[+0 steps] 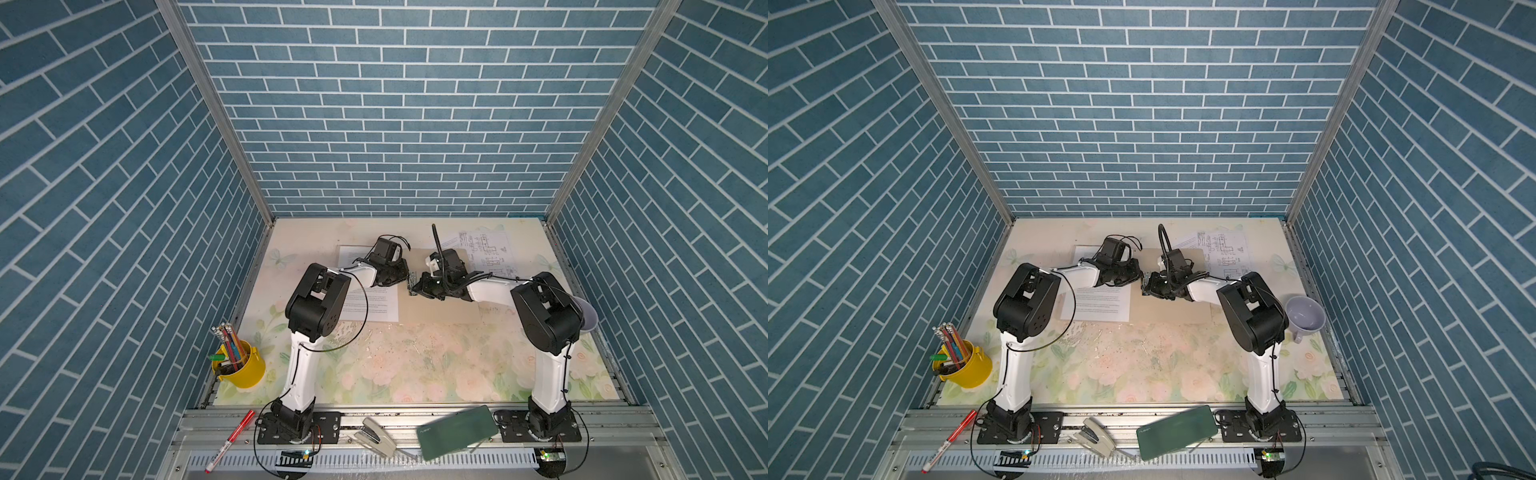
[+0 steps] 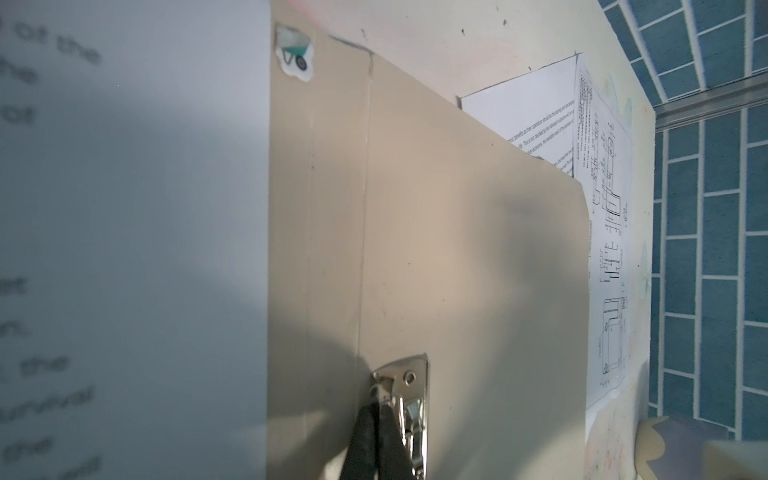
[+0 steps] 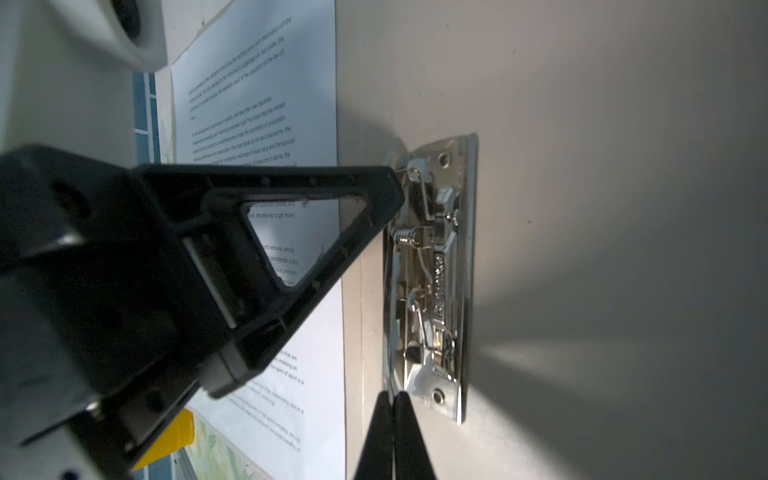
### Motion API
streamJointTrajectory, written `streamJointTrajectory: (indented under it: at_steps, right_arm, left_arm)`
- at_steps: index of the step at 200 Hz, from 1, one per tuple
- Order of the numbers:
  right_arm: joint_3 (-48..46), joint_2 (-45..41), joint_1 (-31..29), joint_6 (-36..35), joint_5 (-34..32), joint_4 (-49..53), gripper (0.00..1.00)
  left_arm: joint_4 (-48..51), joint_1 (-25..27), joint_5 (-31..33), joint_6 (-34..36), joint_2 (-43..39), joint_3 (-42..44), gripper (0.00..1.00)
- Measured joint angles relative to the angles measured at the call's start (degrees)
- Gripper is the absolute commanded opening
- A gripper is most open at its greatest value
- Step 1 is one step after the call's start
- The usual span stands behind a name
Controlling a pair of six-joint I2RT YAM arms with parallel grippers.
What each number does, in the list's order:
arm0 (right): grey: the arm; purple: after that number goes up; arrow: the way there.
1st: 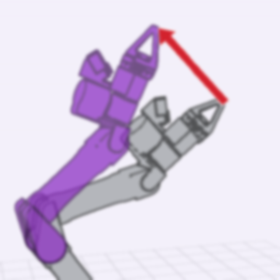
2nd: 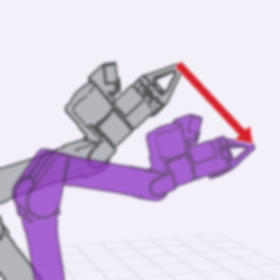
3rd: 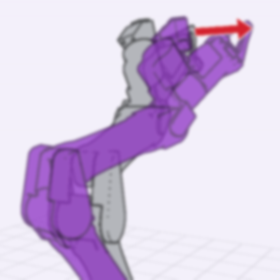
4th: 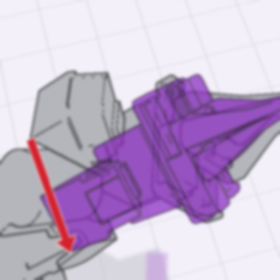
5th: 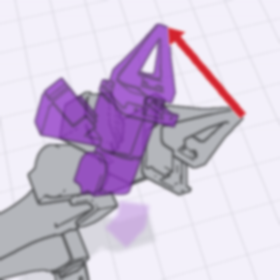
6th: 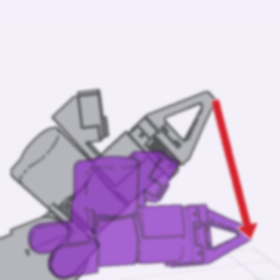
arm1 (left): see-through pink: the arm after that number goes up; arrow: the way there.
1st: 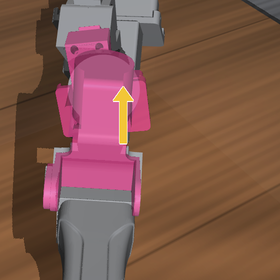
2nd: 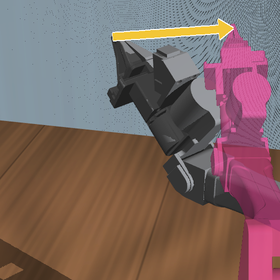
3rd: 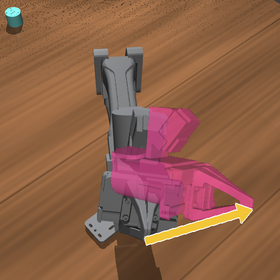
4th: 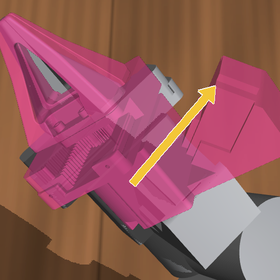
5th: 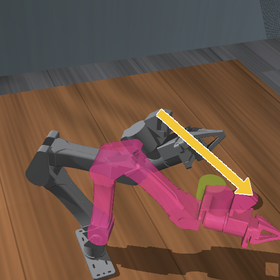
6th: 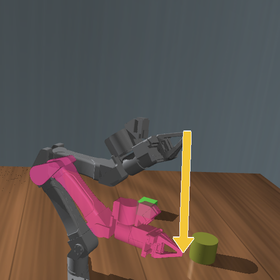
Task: Put the files into the folder
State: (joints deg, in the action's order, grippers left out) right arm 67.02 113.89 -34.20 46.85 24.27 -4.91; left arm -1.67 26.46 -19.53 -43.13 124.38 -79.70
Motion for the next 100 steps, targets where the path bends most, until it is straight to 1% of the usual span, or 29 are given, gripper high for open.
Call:
streamJointTrajectory:
  at_steps: [61, 100]
  right_arm:
    - [0.2, 0.0, 0.1, 1.4, 2.8, 0.6, 0.00]
    - [0.2, 0.0, 0.5, 1.4, 2.4, 1.0, 0.00]
  left_arm:
    - [-1.9, -0.7, -0.5, 0.3, 0.0, 0.9, 0.06]
    - [-3.1, -0.8, -0.7, 0.0, -0.2, 1.7, 0.07]
